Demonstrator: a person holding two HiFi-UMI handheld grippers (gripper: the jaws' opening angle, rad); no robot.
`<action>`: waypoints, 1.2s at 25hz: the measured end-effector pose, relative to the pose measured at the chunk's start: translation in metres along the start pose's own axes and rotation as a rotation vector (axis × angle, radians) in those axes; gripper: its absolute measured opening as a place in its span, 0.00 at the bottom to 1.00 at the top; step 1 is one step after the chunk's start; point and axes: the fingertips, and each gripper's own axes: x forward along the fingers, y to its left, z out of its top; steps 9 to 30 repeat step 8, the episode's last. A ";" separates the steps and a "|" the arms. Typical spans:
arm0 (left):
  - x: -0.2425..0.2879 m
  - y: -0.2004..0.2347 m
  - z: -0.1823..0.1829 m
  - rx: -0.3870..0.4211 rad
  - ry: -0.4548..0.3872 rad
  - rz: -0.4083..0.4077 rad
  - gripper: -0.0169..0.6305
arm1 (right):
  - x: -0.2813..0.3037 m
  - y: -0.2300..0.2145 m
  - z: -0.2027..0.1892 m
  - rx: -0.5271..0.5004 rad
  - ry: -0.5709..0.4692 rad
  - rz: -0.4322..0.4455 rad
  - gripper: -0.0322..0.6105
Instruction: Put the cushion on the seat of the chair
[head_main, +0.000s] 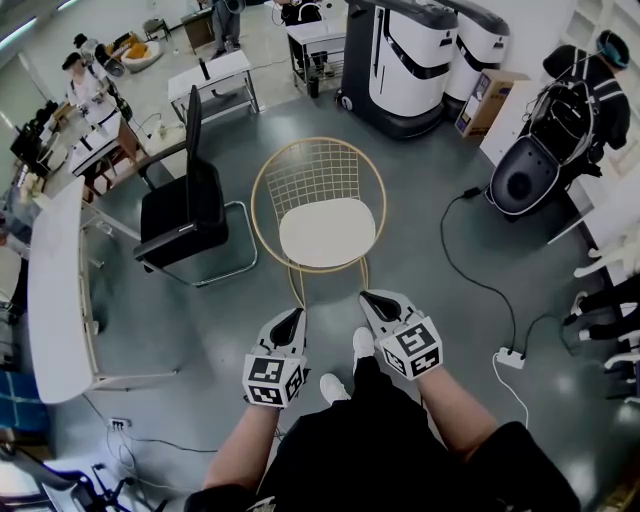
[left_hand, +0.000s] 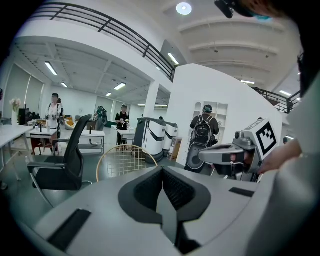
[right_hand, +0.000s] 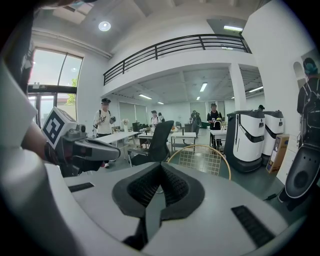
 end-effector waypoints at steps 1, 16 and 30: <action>0.000 0.000 0.001 0.001 0.000 0.000 0.05 | 0.000 0.000 0.001 0.000 0.000 0.000 0.07; 0.002 0.002 0.002 0.004 0.002 -0.001 0.05 | 0.005 -0.001 0.003 0.002 -0.003 -0.001 0.07; 0.002 0.002 0.002 0.004 0.002 -0.001 0.05 | 0.005 -0.001 0.003 0.002 -0.003 -0.001 0.07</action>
